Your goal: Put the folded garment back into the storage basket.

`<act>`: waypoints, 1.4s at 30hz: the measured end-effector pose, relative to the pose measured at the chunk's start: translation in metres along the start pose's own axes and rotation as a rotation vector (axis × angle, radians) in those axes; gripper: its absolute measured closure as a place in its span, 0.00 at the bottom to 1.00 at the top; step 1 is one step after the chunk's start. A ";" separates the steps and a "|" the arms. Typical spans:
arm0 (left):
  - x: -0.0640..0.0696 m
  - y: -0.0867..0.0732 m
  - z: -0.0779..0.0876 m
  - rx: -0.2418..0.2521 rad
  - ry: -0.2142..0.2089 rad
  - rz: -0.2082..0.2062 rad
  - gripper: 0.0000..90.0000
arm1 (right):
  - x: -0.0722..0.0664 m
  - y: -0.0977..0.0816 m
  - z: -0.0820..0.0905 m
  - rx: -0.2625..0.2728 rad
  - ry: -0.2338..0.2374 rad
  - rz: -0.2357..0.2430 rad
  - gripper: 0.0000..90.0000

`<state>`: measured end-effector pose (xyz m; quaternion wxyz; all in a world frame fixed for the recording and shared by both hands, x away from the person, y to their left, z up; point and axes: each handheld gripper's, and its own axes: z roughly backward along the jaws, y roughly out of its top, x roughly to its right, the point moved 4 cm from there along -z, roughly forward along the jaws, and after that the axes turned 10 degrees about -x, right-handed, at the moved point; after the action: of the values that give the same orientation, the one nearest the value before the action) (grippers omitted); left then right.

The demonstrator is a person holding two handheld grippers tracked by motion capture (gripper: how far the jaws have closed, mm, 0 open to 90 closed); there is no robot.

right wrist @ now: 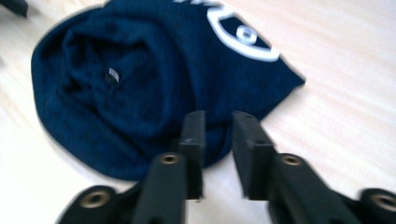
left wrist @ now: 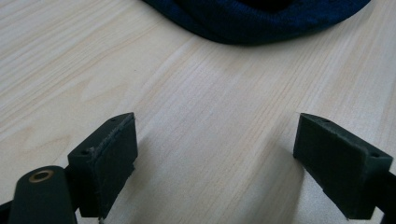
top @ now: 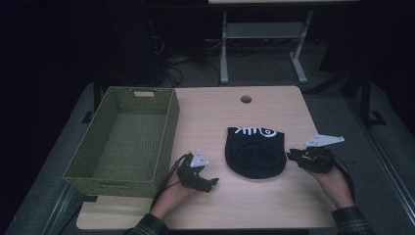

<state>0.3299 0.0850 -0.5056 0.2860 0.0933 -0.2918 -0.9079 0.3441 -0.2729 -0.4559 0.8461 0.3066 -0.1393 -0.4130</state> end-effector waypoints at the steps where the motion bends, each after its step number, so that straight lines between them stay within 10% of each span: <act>1: 0.000 0.000 0.000 0.000 0.000 0.000 0.14 | 0.002 0.003 -0.001 -0.010 0.004 0.000 0.90; 23: 0.000 0.000 0.000 0.001 0.001 0.002 0.14 | 0.035 0.064 -0.013 -0.014 0.035 -0.005 1.00; 42: 0.000 0.000 0.000 0.001 0.001 0.002 0.14 | 0.070 0.090 -0.074 -0.087 0.047 -0.052 1.00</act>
<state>0.3300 0.0849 -0.5052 0.2869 0.0935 -0.2920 -0.9075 0.4790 -0.2553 -0.4571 0.8506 0.2828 -0.0933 -0.4333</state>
